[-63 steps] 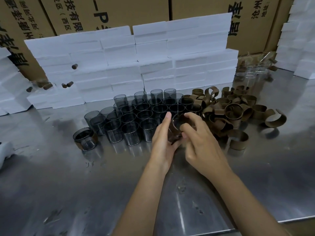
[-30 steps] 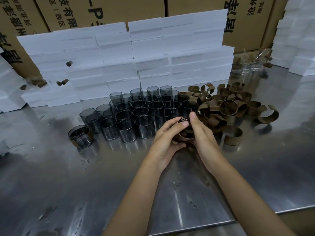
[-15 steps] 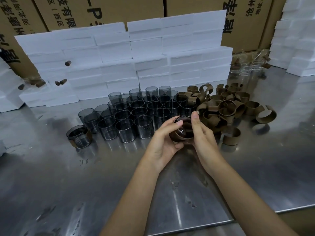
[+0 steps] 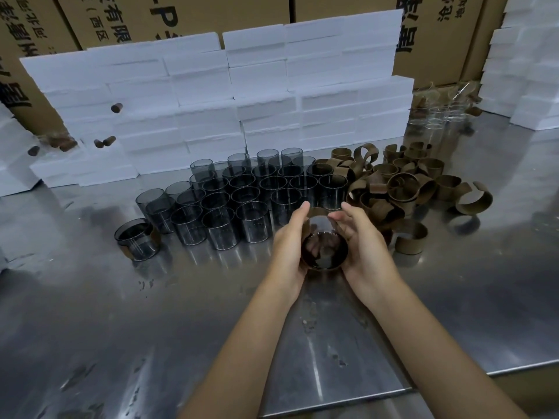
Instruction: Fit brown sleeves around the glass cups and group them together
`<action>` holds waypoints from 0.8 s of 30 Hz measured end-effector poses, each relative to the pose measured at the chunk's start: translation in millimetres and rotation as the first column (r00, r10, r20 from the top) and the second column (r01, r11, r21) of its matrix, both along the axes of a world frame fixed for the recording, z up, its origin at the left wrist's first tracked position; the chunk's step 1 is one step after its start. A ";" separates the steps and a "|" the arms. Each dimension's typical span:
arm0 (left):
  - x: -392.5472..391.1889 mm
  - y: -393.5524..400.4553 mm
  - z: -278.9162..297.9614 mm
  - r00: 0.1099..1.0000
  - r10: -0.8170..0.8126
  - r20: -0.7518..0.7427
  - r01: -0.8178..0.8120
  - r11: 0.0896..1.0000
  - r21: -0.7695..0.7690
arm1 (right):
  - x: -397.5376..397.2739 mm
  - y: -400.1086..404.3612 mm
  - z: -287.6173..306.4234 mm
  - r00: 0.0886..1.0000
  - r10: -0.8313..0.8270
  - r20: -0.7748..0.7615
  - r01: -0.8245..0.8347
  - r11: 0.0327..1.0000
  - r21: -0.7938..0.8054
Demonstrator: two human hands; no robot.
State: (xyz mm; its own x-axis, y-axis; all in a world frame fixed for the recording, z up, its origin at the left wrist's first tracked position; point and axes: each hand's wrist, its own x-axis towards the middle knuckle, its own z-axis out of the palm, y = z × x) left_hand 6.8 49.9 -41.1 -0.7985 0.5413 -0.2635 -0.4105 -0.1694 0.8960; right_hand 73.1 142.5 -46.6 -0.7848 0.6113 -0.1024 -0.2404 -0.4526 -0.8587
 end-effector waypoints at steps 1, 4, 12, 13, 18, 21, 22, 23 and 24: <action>0.8 0.7 -0.3 1.000 0.009 -0.005 -0.009 1.000 -0.004 | 0.2 -0.1 0.3 1.000 0.008 0.003 -0.008 1.000 -0.015; 2.9 3.5 -1.1 0.996 0.030 -0.079 -0.034 0.999 -0.040 | 0.5 -1.0 -0.7 1.000 0.018 0.001 -0.018 0.999 -0.043; 13.6 11.7 -7.5 0.931 0.089 -0.353 -0.115 0.992 -0.053 | -1.8 -2.7 -0.5 0.998 -0.067 0.018 0.067 0.998 -0.006; 14.2 11.3 -7.3 0.931 0.093 -0.352 -0.117 0.992 -0.046 | -1.4 -3.6 0.6 0.997 -0.062 0.036 0.062 0.998 0.003; 13.9 10.9 -7.7 0.936 0.086 -0.340 -0.112 0.992 -0.058 | -0.8 -5.6 2.3 0.994 -0.061 0.087 0.060 0.998 0.021; 13.6 10.1 -7.2 0.937 0.077 -0.342 -0.104 0.993 -0.063 | -0.9 -5.5 2.2 0.994 -0.064 0.091 0.060 0.997 0.040; 13.7 9.5 -7.2 0.934 0.070 -0.351 -0.098 0.993 -0.064 | -0.7 -5.4 2.5 0.994 -0.060 0.092 0.056 0.997 0.045; 14.0 8.8 -6.7 0.931 0.064 -0.360 -0.094 0.993 -0.065 | -0.3 -5.5 3.2 0.994 -0.055 0.093 0.051 0.998 0.046; 13.8 8.5 -6.4 0.928 0.059 -0.368 -0.089 0.994 -0.065 | 0.0 -5.3 3.5 0.995 -0.051 0.090 0.047 0.998 0.045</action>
State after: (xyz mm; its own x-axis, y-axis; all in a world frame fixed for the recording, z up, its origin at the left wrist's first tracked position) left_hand 20.6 58.4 -47.5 -0.8844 0.4666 0.0142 -0.0417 -0.1094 0.9931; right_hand 73.0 137.2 -43.1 -0.7426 0.6538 -0.1450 -0.1815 -0.4049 -0.8962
